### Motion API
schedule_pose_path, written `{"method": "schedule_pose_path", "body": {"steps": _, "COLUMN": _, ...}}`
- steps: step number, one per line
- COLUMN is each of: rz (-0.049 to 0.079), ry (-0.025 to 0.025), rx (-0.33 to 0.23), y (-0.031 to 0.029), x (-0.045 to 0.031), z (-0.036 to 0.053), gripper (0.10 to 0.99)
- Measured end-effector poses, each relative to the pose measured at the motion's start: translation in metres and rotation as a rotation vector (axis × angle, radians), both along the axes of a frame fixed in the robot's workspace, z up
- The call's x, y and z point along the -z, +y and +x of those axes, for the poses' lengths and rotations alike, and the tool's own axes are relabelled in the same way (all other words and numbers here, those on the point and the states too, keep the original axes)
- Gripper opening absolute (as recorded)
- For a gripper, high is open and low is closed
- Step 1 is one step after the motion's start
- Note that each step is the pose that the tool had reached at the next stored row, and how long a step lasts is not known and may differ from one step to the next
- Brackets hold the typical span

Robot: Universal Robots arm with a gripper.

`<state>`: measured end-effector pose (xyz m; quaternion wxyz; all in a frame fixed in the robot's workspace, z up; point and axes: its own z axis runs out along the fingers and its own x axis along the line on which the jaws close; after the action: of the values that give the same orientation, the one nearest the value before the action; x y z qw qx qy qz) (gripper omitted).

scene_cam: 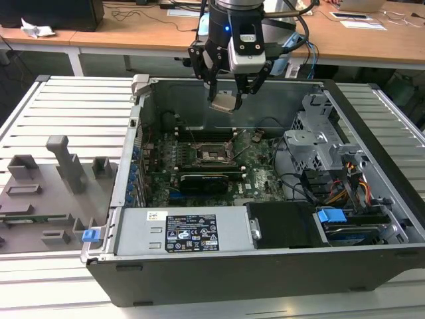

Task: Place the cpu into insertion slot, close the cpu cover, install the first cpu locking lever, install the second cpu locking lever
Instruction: 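Place the cpu into insertion slot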

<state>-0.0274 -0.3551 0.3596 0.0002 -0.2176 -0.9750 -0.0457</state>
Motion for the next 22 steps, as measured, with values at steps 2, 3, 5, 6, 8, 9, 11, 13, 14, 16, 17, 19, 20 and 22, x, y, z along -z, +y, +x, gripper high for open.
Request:
{"method": "schedule_pose_path", "body": {"steps": 2, "rz": 0.000, "ry": 0.0000, "rx": 0.005, "y": 0.0000, "x": 0.0000, "z": 0.0000, "gripper": 0.529}}
{"method": "schedule_pose_path", "body": {"steps": 3, "rz": 0.000, "ry": 0.0000, "rx": 0.009, "y": 0.0000, "x": 0.0000, "z": 0.0000, "gripper": 0.529}}
{"method": "schedule_pose_path", "body": {"steps": 5, "rz": 0.000, "ry": 0.0000, "rx": 0.014, "y": 0.0000, "x": 0.0000, "z": 0.0000, "gripper": 0.529}}
{"method": "schedule_pose_path", "body": {"steps": 6, "rz": 0.000, "ry": 0.0001, "rx": 0.017, "y": 0.0000, "x": 0.0000, "z": -0.0001, "gripper": 0.529}}
{"method": "schedule_pose_path", "body": {"steps": 8, "rz": 0.000, "ry": 0.0003, "rx": 0.022, "y": 0.0000, "x": 0.0002, "z": 0.0000, "gripper": 0.529}}
{"method": "schedule_pose_path", "body": {"steps": 9, "rz": 0.000, "ry": 0.0002, "rx": 0.027, "y": 0.0000, "x": 0.0003, "z": -0.0001, "gripper": 0.529}}
{"method": "schedule_pose_path", "body": {"steps": 11, "rz": 0.000, "ry": 0.0009, "rx": 0.034, "y": 0.0000, "x": 0.0004, "z": -0.0001, "gripper": 0.529}}
{"method": "schedule_pose_path", "body": {"steps": 13, "rz": 0.000, "ry": 0.0014, "rx": 0.040, "y": 0.0000, "x": 0.0005, "z": -0.0001, "gripper": 0.529}}
{"method": "schedule_pose_path", "body": {"steps": 14, "rz": 0.000, "ry": 0.0014, "rx": 0.042, "y": 0.0000, "x": 0.0005, "z": 0.0000, "gripper": 0.529}}
{"method": "schedule_pose_path", "body": {"steps": 16, "rz": 0.000, "ry": 0.0014, "rx": 0.046, "y": 0.0000, "x": 0.0007, "z": 0.0000, "gripper": 0.529}}
{"method": "schedule_pose_path", "body": {"steps": 17, "rz": 0.000, "ry": 0.0014, "rx": 0.048, "y": 0.0000, "x": 0.0008, "z": 0.0000, "gripper": 0.529}}
{"method": "schedule_pose_path", "body": {"steps": 19, "rz": 0.000, "ry": 0.0014, "rx": 0.052, "y": 0.0000, "x": 0.0012, "z": -0.0001, "gripper": 0.529}}
{"method": "schedule_pose_path", "body": {"steps": 20, "rz": -0.001, "ry": 0.0023, "rx": 0.055, "y": 0.0000, "x": 0.0021, "z": -0.0001, "gripper": 0.529}}
{"method": "schedule_pose_path", "body": {"steps": 22, "rz": -0.004, "ry": 0.0037, "rx": 0.057, "y": 0.0000, "x": 0.0034, "z": -0.0001, "gripper": 0.529}}
